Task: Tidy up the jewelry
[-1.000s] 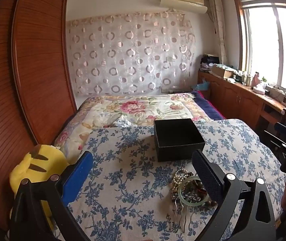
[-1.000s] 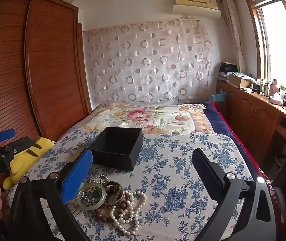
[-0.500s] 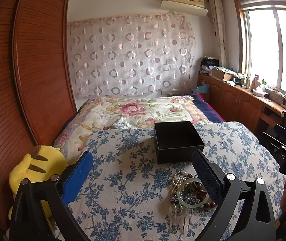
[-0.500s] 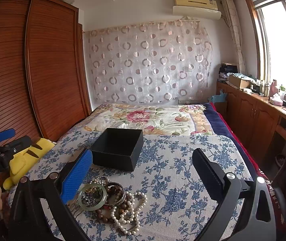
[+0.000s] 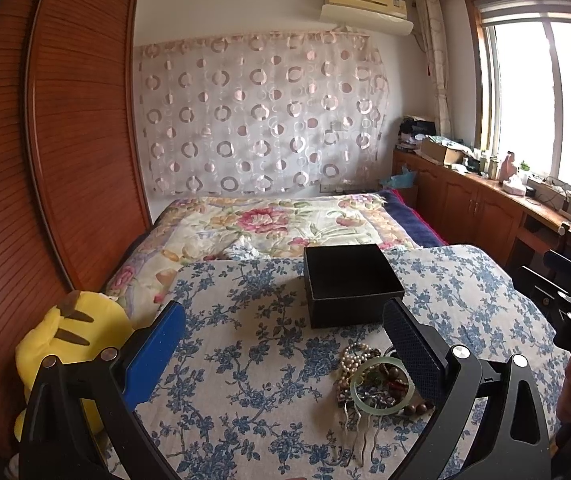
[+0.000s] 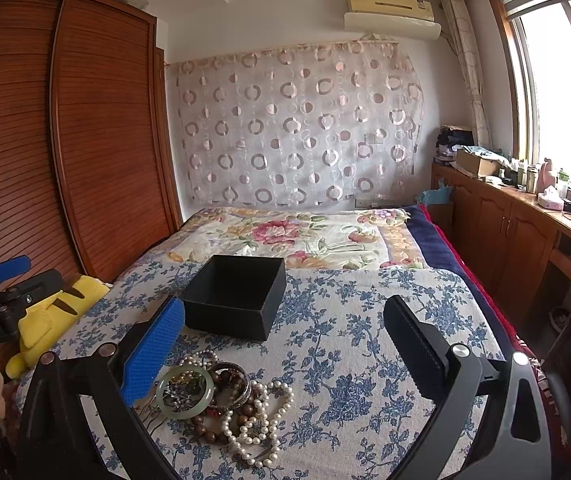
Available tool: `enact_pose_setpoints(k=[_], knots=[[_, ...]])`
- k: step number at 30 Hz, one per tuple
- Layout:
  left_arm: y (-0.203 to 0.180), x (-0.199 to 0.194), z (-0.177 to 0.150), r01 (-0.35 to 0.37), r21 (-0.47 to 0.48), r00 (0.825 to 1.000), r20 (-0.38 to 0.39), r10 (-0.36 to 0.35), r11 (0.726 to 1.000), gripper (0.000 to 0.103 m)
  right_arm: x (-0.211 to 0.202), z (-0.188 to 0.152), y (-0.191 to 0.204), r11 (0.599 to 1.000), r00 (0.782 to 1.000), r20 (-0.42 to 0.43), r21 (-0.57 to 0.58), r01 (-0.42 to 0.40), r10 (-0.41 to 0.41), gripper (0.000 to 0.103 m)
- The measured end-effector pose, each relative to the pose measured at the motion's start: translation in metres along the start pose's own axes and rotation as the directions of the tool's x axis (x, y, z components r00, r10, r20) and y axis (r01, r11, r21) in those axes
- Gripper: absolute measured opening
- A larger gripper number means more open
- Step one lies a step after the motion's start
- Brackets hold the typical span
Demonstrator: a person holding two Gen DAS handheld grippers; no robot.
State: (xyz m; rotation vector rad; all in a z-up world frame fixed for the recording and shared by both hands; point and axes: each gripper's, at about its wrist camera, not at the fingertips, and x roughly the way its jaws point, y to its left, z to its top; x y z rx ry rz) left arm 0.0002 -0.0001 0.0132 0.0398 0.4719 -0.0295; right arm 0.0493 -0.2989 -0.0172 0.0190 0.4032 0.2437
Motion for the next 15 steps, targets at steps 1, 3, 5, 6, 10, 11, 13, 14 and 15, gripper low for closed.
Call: enact_pose_setpoints(k=[1, 3, 5, 6, 10, 11, 13, 14, 15], knots=[[-0.0002, 0.0005, 0.001, 0.001, -0.001, 1.0, 0.001, -0.001, 1.0, 0.095, -0.0001, 0.0, -0.0002, 1.0, 1.0, 0.0, 0.002, 0.001, -0.001, 0.1], [-0.0006, 0.0019, 0.003, 0.002, -0.002, 1.0, 0.001, -0.002, 1.0, 0.095, -0.0003, -0.0001, -0.0004, 1.0, 1.0, -0.001, 0.002, 0.001, -0.001, 0.1], [-0.0014, 0.004, 0.0052, 0.004, -0.002, 1.0, 0.0, -0.004, 1.0, 0.095, -0.0003, -0.0003, -0.0007, 1.0, 1.0, -0.001, 0.002, 0.0, 0.0, 0.1], [-0.0004, -0.002, -0.0027, -0.003, 0.001, 1.0, 0.001, 0.003, 1.0, 0.095, -0.0003, -0.0004, -0.0008, 1.0, 1.0, 0.0, 0.002, 0.001, -0.001, 0.1], [-0.0013, -0.0024, -0.0006, -0.002, 0.0, 1.0, 0.001, 0.002, 1.0, 0.095, -0.0004, -0.0007, -0.001, 1.0, 1.0, 0.0, 0.003, 0.0, 0.0, 0.1], [-0.0018, -0.0024, 0.0005, -0.002, 0.001, 1.0, 0.001, 0.002, 1.0, 0.095, -0.0006, -0.0006, -0.001, 1.0, 1.0, 0.0, 0.003, 0.0, 0.0, 0.1], [-0.0031, -0.0026, 0.0029, -0.001, 0.0, 1.0, 0.001, 0.001, 1.0, 0.095, -0.0007, -0.0005, -0.0009, 1.0, 1.0, 0.001, 0.003, 0.001, -0.001, 0.1], [-0.0038, -0.0024, 0.0042, -0.001, 0.0, 1.0, 0.001, 0.001, 1.0, 0.095, -0.0005, -0.0007, -0.0011, 1.0, 1.0, 0.0, 0.003, -0.001, 0.001, 0.1], [-0.0033, -0.0034, 0.0017, -0.003, 0.001, 1.0, 0.002, 0.003, 1.0, 0.095, -0.0007, -0.0005, -0.0011, 1.0, 1.0, 0.0, 0.002, -0.001, 0.001, 0.1]])
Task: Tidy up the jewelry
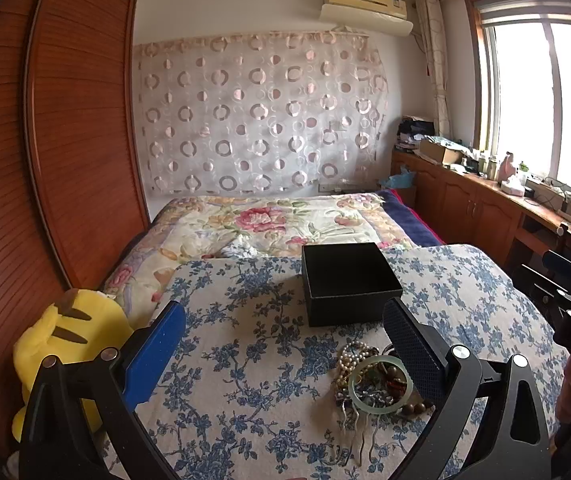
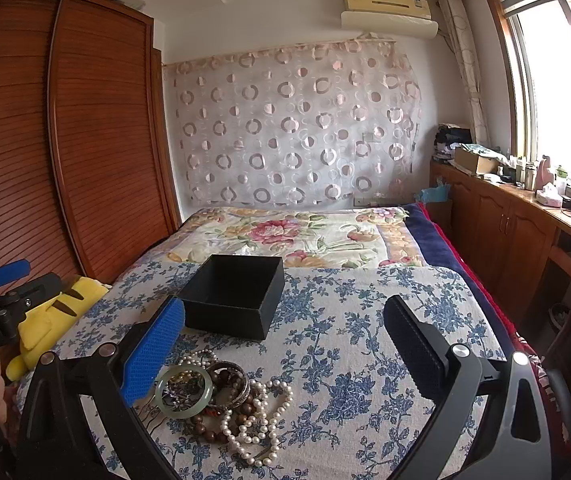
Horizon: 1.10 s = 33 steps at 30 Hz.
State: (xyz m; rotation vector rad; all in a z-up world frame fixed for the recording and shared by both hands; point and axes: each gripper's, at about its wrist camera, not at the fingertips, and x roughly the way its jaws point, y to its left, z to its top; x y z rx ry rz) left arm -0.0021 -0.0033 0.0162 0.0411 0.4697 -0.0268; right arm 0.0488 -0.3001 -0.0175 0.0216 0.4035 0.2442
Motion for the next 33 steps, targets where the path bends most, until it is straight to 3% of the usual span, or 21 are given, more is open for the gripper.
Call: enact_pose_setpoints(k=[33], knots=[[-0.004, -0.005, -0.004, 0.006, -0.003, 1.0, 0.0, -0.006, 1.0, 0.095, -0.003, 0.003, 0.001, 1.0, 1.0, 0.005, 0.001, -0.002, 0.002, 0.1]])
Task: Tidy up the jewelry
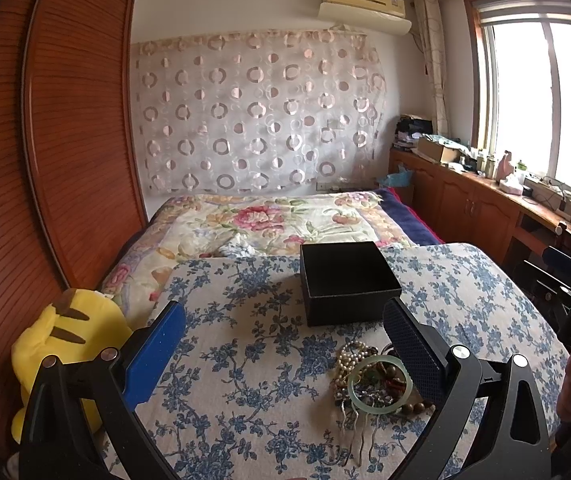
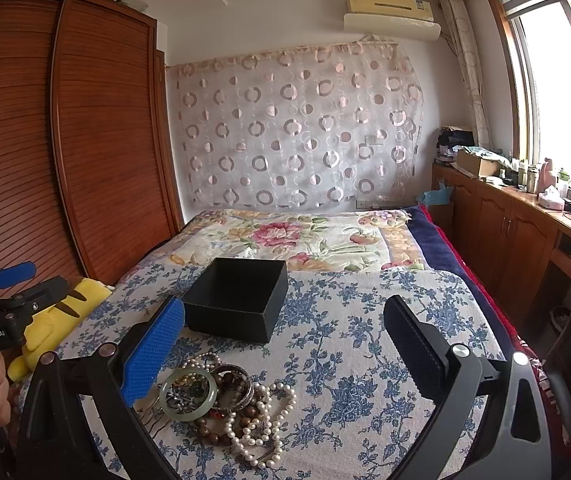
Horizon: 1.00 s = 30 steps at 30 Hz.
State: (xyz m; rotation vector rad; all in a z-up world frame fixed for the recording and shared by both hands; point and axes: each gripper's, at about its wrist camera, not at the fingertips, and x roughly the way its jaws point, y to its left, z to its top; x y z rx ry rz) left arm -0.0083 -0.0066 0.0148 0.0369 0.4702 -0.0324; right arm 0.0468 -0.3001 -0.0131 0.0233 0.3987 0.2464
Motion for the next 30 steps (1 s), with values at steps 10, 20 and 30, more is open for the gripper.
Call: enact_pose_setpoints(k=[10, 20, 30], knots=[[0.0, 0.022, -0.015, 0.033, 0.001, 0.998, -0.048, -0.033, 0.999, 0.095, 0.003, 0.002, 0.004, 1.0, 1.0, -0.024, 0.001, -0.013, 0.013, 0.1], [-0.008, 0.053, -0.036, 0.1, 0.019, 0.985, -0.14, -0.096, 0.995, 0.095, 0.022, -0.027, -0.004, 0.999, 0.995, -0.083, -0.01, -0.048, 0.047, 0.093], [-0.026, 0.082, -0.057, 0.2, 0.041, 0.95, -0.252, -0.183, 0.979, 0.095, 0.037, -0.046, -0.013, 0.996, 0.983, -0.158, -0.017, -0.092, 0.089, 0.067]])
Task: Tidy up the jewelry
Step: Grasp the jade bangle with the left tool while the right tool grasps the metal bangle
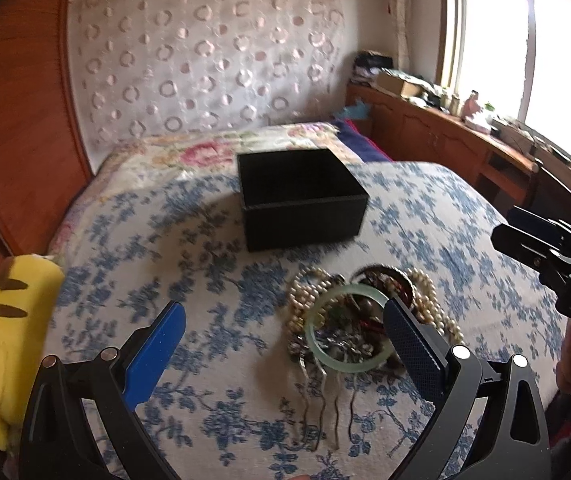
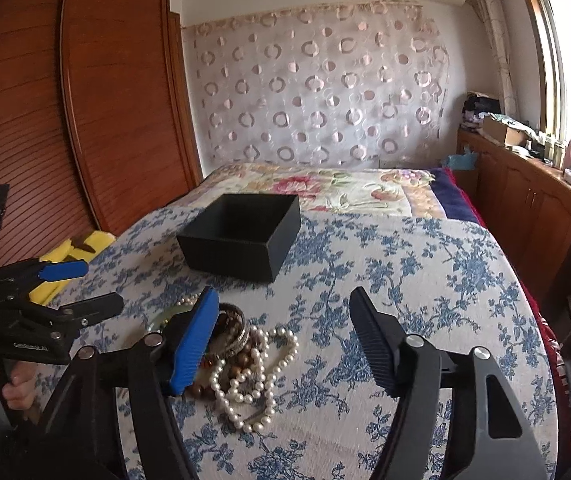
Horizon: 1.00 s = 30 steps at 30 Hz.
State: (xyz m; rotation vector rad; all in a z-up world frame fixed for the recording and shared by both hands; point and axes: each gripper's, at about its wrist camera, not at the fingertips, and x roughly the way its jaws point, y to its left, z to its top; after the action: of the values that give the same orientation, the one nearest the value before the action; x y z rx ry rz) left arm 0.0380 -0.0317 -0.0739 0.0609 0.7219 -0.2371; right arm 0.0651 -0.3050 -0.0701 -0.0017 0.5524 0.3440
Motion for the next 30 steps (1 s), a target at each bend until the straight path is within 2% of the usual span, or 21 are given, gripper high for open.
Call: enact_pose_setpoints(k=[1, 6, 15, 17, 22, 24, 30], knots=[[-0.002, 0.003, -0.001, 0.007, 0.005, 1.0, -0.009, -0.007, 1.0, 0.095, 0.002, -0.002, 0.0, 1.0, 1.0, -0.007, -0.001, -0.002, 0.002, 0.063], [-0.013, 0.02, -0.005, 0.054, 0.026, 0.997, -0.059, -0.053, 0.998, 0.095, 0.009, -0.008, -0.002, 1.0, 0.999, -0.045, -0.007, -0.017, 0.016, 0.061], [-0.029, 0.046, -0.008, 0.115, 0.063, 0.985, -0.134, -0.106, 0.991, 0.095, 0.015, -0.016, -0.009, 1.0, 0.997, -0.079, -0.017, -0.001, 0.0, 0.06], [-0.029, 0.05, -0.006, 0.123, 0.062, 0.983, -0.147, -0.112, 0.991, 0.09, 0.016, -0.017, -0.011, 1.0, 0.997, -0.083, -0.014, 0.003, -0.004, 0.06], [-0.03, 0.06, -0.007, 0.137, 0.059, 0.976, -0.179, -0.125, 0.989, 0.088, 0.02, -0.018, -0.014, 1.0, 0.995, -0.102, -0.021, 0.001, -0.003, 0.06], [-0.031, 0.065, -0.007, 0.141, 0.057, 0.974, -0.188, -0.128, 0.988, 0.08, 0.022, -0.018, -0.014, 1.0, 0.994, -0.106, -0.029, -0.001, -0.002, 0.06], [-0.033, 0.063, -0.008, 0.157, 0.063, 0.974, -0.173, -0.144, 0.986, 0.069, 0.025, -0.016, -0.011, 0.999, 0.994, -0.11, -0.045, -0.015, 0.011, 0.06]])
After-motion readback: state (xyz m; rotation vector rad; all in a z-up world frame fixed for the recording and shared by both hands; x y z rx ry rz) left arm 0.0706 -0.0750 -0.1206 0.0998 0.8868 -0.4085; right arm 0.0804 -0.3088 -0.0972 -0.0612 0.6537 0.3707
